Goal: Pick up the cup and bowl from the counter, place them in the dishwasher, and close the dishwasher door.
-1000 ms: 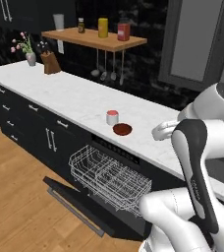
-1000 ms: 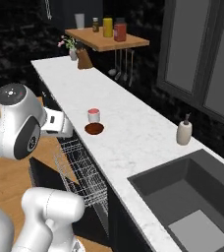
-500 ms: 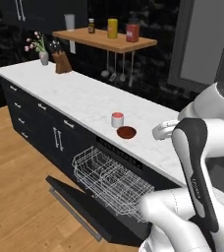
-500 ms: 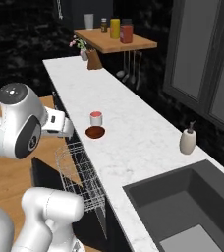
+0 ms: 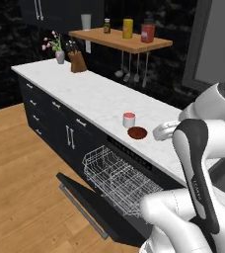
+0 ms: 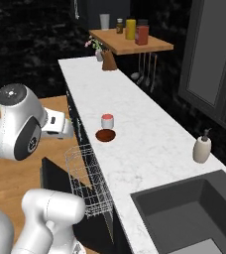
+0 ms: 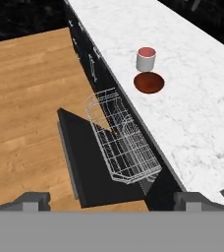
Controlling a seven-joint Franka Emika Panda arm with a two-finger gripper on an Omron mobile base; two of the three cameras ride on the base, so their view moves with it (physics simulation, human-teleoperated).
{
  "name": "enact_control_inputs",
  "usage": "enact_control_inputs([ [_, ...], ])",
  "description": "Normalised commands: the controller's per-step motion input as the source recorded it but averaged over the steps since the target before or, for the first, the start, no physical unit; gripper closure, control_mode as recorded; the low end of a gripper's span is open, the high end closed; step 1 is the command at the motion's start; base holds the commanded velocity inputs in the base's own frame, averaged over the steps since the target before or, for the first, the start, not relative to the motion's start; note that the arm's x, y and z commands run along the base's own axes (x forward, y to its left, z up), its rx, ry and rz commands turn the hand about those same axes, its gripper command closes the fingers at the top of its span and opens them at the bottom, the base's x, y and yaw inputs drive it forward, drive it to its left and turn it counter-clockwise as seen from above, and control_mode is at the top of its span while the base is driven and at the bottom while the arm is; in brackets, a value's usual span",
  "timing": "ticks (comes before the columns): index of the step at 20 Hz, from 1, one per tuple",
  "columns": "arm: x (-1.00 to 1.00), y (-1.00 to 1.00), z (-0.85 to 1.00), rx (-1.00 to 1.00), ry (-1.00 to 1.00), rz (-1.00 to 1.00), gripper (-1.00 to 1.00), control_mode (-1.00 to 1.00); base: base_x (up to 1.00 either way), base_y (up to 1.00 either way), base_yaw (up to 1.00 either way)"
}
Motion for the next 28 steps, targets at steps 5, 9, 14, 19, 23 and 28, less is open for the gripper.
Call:
enact_control_inputs([
  [5, 0.00, 0.00, 0.00, 0.00, 0.00, 0.00, -1.00, 1.00, 0.33, 0.00, 0.13],
  [9, 0.02, -0.10, 0.01, 0.00, 0.00, 0.01, -1.00, -1.00, 0.01, 0.00, 0.02],
  [14, 0.25, 0.08, -0.09, -0.13, 0.00, -0.05, -1.00, -1.00, 0.00, 0.00, 0.00],
  [19, 0.90, 0.14, -0.30, -0.20, 0.06, -0.07, -1.00, -1.00, 0.00, 0.00, 0.00],
  [23, 0.97, 0.00, -0.20, -0.03, 0.01, 0.00, -1.00, -1.00, 0.00, 0.00, 0.00],
  [28, 0.78, 0.00, -0.14, 0.00, 0.01, 0.02, -1.00, -1.00, 0.00, 0.00, 0.00],
])
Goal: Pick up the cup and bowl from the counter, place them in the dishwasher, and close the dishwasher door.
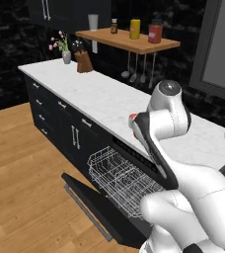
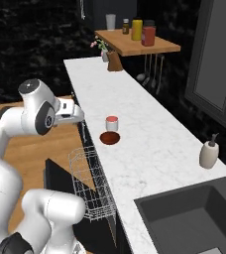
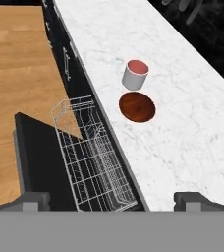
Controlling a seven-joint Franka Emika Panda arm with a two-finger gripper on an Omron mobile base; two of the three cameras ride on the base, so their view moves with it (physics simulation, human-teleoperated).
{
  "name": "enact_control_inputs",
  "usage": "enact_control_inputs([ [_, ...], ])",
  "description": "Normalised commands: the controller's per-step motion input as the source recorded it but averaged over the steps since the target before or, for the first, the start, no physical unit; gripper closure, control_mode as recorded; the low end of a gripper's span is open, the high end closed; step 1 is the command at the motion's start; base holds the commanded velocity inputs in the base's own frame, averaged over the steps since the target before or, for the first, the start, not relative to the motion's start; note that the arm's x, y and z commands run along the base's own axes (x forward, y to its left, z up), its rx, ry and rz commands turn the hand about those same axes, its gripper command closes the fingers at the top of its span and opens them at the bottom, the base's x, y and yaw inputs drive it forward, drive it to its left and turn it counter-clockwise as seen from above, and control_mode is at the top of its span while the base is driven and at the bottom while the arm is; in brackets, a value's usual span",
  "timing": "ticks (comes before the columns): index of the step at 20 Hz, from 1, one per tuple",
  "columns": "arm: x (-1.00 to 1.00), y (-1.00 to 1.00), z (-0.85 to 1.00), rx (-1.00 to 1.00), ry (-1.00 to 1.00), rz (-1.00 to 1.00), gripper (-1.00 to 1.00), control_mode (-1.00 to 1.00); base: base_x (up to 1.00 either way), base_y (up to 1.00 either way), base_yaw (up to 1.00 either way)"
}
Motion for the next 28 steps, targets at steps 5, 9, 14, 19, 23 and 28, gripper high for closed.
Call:
enact_control_inputs([
  [5, 0.82, 0.03, -0.20, -0.03, 0.10, 0.00, -1.00, -1.00, 0.00, 0.00, 0.00],
  [9, 0.84, -0.03, -0.37, -0.02, 0.09, 0.01, -1.00, -1.00, 0.00, 0.00, 0.00],
  [14, 0.75, -0.07, -0.28, 0.00, 0.07, 0.03, -1.00, -1.00, 0.00, 0.00, 0.00],
  [19, 0.67, -0.13, -0.36, 0.00, 0.00, 0.07, -1.00, -1.00, 0.00, 0.00, 0.00],
  [23, 0.76, -0.10, -0.29, 0.00, 0.00, 0.05, -1.00, -1.00, 0.00, 0.00, 0.00],
  [28, 0.74, -0.08, -0.32, 0.00, 0.00, 0.03, -1.00, -1.00, 0.00, 0.00, 0.00],
])
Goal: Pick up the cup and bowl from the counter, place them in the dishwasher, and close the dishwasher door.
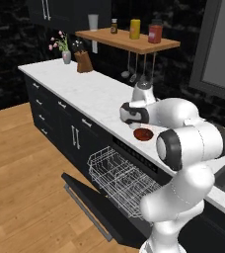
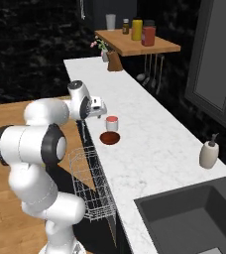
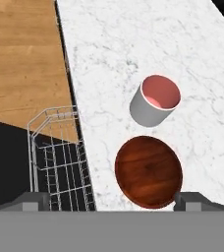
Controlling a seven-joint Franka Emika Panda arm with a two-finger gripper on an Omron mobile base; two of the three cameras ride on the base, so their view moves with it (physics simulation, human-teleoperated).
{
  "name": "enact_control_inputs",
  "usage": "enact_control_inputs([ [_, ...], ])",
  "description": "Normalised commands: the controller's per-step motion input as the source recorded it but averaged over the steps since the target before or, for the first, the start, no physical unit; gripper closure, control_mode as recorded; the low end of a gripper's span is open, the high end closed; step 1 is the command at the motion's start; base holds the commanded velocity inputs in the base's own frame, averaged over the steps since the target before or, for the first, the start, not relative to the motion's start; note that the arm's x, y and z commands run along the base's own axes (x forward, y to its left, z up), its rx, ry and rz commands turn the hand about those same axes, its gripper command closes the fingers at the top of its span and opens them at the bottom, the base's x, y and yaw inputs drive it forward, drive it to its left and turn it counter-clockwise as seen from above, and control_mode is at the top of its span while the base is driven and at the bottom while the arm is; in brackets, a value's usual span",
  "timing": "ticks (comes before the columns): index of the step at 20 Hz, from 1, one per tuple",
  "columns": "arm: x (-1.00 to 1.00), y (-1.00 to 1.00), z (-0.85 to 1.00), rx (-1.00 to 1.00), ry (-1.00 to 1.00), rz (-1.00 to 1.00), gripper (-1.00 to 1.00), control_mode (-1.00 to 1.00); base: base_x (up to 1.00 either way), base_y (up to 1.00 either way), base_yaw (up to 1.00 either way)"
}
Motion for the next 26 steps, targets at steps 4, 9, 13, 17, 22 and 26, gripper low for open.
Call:
enact_control_inputs([
  [4, 0.66, -0.10, -0.33, 0.00, 0.00, 0.02, -1.00, -1.00, 0.00, 0.00, 0.00],
  [9, 0.58, -0.12, -0.21, 0.00, 0.00, 0.00, -1.00, -1.00, 0.00, 0.00, 0.00],
  [13, 0.54, -0.03, -0.24, 0.00, 0.00, 0.00, -1.00, -1.00, 0.00, 0.00, 0.00],
  [17, 0.41, -0.12, -0.24, 0.00, 0.00, 0.00, -1.00, -1.00, 0.00, 0.00, 0.00],
  [22, 0.30, -0.10, -0.24, 0.00, 0.00, 0.00, -1.00, -1.00, 0.00, 0.00, 0.00],
  [26, 0.26, -0.02, -0.18, 0.00, 0.00, 0.00, -1.00, -1.00, 0.00, 0.00, 0.00],
])
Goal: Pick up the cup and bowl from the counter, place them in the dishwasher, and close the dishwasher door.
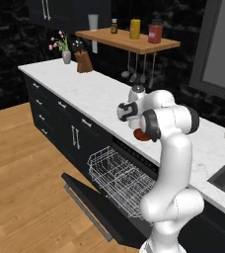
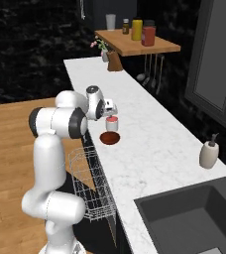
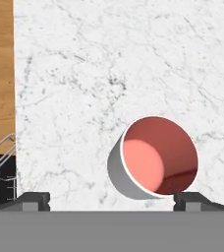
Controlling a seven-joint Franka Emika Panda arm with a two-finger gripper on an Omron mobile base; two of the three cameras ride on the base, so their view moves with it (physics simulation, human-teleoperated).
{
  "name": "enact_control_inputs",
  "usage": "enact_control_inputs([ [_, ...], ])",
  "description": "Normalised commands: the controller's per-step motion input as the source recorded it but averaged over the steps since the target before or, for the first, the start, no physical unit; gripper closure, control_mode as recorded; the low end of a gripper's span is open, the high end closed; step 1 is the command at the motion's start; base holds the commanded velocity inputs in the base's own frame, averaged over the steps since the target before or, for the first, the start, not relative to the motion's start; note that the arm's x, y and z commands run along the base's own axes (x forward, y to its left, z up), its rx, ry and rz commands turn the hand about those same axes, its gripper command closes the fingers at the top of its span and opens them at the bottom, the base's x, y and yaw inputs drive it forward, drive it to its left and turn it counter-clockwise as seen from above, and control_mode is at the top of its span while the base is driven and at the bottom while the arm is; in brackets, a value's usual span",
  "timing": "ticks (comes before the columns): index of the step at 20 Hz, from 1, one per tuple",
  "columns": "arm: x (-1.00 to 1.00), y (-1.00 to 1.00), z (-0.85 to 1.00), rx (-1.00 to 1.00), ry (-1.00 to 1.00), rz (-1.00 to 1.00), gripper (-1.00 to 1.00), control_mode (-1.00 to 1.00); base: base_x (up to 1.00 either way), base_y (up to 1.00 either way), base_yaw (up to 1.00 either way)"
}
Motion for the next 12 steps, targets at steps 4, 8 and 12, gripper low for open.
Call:
enact_control_inputs([
  [4, 0.23, -0.09, -0.15, 0.00, 0.00, 0.00, -1.00, -1.00, 0.00, 0.00, 0.00],
  [8, 0.30, -0.24, -0.11, 0.00, 0.00, 0.00, -1.00, -1.00, 0.00, 0.00, 0.00],
  [12, 0.23, -0.19, -0.19, 0.00, 0.00, 0.00, -1.00, -1.00, 0.00, 0.00, 0.00],
])
